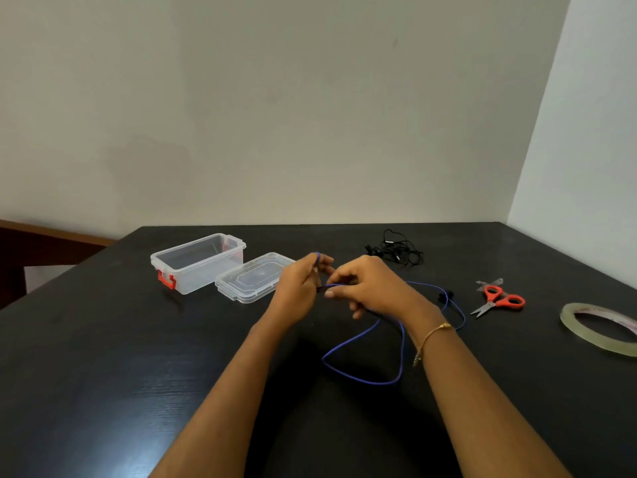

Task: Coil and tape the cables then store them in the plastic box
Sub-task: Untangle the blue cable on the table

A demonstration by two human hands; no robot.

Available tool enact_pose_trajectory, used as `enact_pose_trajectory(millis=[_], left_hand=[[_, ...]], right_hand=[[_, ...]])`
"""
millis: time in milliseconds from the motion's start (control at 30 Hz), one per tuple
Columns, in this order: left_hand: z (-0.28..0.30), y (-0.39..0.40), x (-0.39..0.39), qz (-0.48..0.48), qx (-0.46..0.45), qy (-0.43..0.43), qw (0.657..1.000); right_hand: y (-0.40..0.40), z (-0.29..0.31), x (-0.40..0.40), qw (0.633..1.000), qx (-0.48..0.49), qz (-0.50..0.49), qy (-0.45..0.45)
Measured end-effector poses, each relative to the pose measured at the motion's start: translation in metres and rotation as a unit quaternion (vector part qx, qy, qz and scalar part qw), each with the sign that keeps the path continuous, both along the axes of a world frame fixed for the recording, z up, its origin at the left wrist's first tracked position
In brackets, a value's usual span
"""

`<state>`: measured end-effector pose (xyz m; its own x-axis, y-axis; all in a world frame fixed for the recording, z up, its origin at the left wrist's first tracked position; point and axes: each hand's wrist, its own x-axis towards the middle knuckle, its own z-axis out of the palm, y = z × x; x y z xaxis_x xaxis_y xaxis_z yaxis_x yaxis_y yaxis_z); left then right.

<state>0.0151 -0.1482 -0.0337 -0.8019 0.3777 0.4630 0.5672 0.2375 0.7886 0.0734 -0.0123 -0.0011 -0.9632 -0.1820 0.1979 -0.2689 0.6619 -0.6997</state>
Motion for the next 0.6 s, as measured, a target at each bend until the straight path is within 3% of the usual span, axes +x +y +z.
enact_pose_trajectory(millis=[100,300,467,600], left_hand=[[0.001,0.001,0.002,-0.023,-0.025,-0.018,0.999],[0.009,0.0,0.014,-0.057,0.028,-0.108,0.992],[0.015,-0.001,0.018,-0.092,0.064,-0.165,0.98],[0.015,-0.003,0.02,-0.121,0.012,-0.208,0.97]], right_hand=[[0.012,0.003,0.005,0.995,-0.088,0.007,-0.043],[0.019,0.008,0.007,0.972,-0.23,0.041,-0.008],[0.017,0.006,0.003,0.927,-0.374,0.022,-0.016],[0.02,0.005,0.0,0.909,-0.417,-0.023,-0.006]])
